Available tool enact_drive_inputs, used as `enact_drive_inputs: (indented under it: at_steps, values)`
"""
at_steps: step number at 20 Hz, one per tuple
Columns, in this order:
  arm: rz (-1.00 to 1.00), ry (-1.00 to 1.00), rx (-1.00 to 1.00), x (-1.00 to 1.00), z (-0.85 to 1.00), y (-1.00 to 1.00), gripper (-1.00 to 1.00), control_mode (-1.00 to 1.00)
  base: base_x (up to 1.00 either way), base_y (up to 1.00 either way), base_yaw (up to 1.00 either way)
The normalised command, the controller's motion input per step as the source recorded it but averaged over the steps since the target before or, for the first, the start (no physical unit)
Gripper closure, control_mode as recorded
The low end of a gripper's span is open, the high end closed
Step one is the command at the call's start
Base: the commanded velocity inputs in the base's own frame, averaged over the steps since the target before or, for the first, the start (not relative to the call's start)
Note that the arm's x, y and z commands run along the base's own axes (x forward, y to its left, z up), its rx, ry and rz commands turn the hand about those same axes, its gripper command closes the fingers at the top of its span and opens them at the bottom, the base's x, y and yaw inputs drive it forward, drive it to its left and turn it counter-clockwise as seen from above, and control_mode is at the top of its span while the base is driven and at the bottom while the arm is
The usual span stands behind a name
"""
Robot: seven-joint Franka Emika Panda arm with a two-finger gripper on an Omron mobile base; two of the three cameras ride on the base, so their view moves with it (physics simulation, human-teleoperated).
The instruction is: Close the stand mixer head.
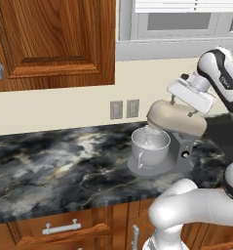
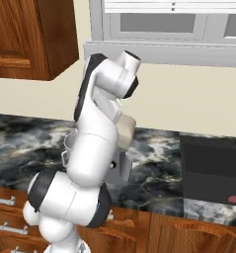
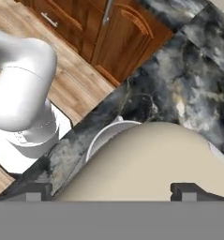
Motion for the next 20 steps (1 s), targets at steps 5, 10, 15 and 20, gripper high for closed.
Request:
enact_drive_inputs:
  at_steps: [5,10,15,20]
  values:
    - [0.07,-0.21,-0.28,-0.19,-0.38,0.98,-1.00,-1.00,0.00,0.00,0.00]
    - [0.01,-0.09,-0.05,-0.20,0.03,0.12,-1.00,-1.00,0.00,0.00,0.00]
    - [0.00,0.00,0.00,-0.01,0.00,0.00,-1.00,-1.00,0.00,0.00,0.00]
    - [0.00,0.00,0.00,0.00,0.00,0.00,-1.00,-1.00,0.00,0.00,0.00]
